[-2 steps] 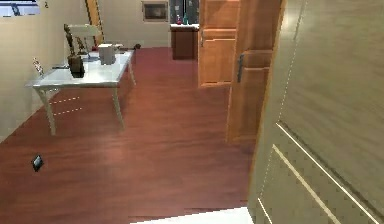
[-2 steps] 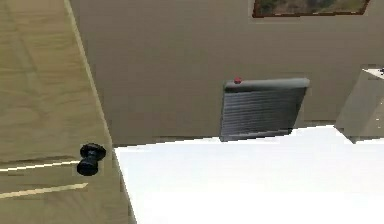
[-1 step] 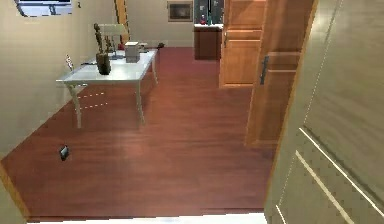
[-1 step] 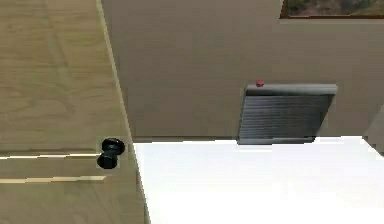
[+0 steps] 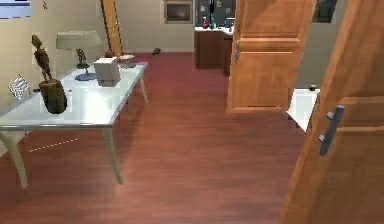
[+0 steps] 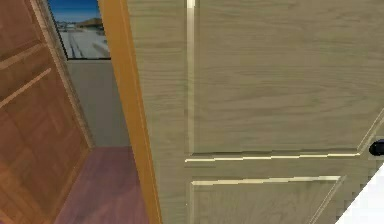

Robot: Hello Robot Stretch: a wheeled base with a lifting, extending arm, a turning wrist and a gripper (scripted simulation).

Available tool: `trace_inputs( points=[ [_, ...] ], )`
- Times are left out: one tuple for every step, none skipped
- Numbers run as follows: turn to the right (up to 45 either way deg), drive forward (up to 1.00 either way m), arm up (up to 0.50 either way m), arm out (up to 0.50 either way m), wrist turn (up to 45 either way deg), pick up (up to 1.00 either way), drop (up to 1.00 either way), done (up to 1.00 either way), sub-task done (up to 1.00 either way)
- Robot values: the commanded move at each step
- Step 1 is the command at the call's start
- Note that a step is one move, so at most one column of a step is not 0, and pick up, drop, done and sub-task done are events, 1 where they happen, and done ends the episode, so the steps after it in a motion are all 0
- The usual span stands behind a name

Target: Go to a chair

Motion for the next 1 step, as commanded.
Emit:
trace_inputs(
  points=[
    [-3.0, 0.00, 0.00, 0.00, 0.0, 0.00, 0.00, 0.00, 0.00]
  ],
)
